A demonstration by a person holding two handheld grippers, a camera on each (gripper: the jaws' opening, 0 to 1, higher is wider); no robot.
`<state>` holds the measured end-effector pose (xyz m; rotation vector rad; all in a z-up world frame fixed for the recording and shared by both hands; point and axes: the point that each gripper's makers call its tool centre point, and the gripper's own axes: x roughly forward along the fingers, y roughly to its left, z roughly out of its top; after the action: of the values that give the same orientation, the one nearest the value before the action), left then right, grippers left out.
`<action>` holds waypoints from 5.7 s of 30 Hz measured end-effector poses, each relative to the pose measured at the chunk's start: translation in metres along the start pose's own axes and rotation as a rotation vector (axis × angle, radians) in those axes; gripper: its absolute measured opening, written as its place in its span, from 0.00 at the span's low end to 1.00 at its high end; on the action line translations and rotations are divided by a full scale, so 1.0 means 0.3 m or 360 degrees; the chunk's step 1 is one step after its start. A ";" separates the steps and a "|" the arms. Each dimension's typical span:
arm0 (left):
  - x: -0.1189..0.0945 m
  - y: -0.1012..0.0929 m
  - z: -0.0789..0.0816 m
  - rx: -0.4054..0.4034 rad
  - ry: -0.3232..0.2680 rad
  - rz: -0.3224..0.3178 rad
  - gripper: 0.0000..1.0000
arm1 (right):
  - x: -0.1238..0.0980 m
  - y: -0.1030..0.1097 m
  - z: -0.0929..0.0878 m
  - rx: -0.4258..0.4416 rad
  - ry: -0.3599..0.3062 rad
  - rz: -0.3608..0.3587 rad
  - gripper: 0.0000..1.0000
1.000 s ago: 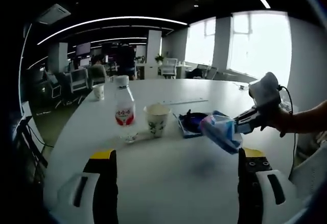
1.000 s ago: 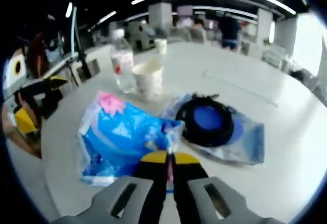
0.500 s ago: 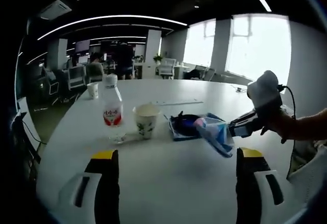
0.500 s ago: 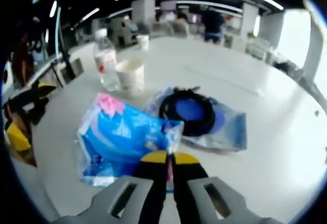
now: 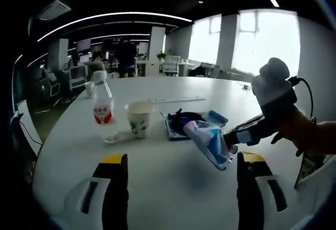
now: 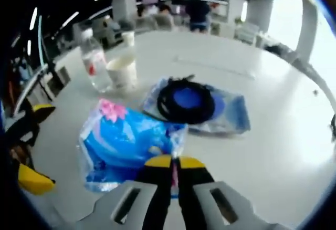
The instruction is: Arrange the tabletop items into an orderly group along one side of the table until the central work area is clear of visible clutter.
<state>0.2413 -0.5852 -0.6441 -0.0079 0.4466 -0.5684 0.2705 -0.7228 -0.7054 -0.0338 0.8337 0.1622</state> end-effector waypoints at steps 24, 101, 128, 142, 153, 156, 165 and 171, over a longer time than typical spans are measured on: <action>0.059 -0.064 -0.082 0.0007 0.0132 -0.0023 0.26 | -0.028 0.089 -0.041 0.0102 0.0028 0.0057 0.00; 0.094 -0.012 -0.152 -0.0250 0.0313 0.0105 0.00 | -0.126 0.033 -0.140 0.0121 0.0020 0.0288 0.00; 0.260 -0.225 0.048 -0.0265 0.0236 -0.0113 0.00 | -0.229 -0.261 0.045 0.0200 -0.0163 0.0149 0.00; 0.379 -0.341 0.160 -0.0329 0.0167 -0.0229 0.00 | -0.248 -0.439 0.129 0.0260 -0.0235 0.0089 0.00; 0.482 -0.419 0.192 -0.0404 0.0129 -0.0258 0.00 | -0.241 -0.552 0.158 0.0277 -0.0269 0.0030 0.00; 0.523 -0.447 0.186 -0.0436 0.0159 -0.0287 0.01 | -0.233 -0.593 0.168 0.0273 -0.0286 -0.0008 0.00; 0.615 -0.517 0.175 -0.0505 0.0179 -0.0323 0.01 | -0.207 -0.710 0.160 0.0314 -0.0290 -0.0100 0.00; 0.682 -0.552 0.181 -0.0557 0.0181 -0.0335 0.01 | -0.186 -0.783 0.161 0.0314 -0.0303 -0.0164 0.00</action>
<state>0.3311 -0.8383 -0.6569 -0.3622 0.6569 -0.6932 0.3059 -0.9574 -0.6396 0.1226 0.6528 -0.0146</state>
